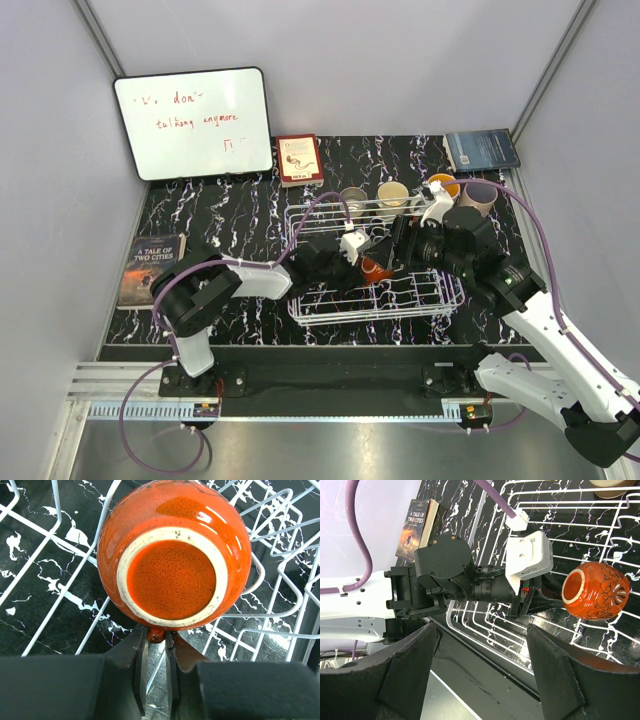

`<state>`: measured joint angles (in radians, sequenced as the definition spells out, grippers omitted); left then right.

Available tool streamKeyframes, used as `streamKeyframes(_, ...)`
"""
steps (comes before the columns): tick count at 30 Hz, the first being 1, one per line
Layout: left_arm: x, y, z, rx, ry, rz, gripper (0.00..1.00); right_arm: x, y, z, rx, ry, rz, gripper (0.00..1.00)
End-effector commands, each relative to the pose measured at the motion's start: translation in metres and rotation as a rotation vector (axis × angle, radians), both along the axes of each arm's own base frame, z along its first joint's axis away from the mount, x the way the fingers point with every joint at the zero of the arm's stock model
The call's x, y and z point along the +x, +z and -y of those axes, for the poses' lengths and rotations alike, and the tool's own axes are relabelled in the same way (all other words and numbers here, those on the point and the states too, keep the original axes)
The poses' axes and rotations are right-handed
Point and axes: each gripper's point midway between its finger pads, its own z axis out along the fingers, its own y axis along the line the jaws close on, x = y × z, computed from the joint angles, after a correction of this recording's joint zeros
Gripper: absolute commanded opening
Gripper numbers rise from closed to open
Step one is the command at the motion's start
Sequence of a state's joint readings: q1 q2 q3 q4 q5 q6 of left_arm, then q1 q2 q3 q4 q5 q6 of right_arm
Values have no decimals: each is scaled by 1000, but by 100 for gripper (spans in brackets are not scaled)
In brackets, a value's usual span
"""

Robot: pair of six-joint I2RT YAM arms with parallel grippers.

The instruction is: Unload the cups from the dish rack

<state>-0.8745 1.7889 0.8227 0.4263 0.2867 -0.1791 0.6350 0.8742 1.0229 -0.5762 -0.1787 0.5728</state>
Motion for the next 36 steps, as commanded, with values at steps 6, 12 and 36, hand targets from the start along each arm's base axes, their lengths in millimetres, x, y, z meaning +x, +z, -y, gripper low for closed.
streamKeyframes(6,13,56,-5,-31,107,31,0,-1,22,-6,35,38,58,81)
streamKeyframes(12,12,125,-13,-138,144,97,0,2,30,-9,53,42,86,81)
streamKeyframes(36,-46,294,-94,-948,-166,-326,0,21,112,-8,229,-53,280,79)
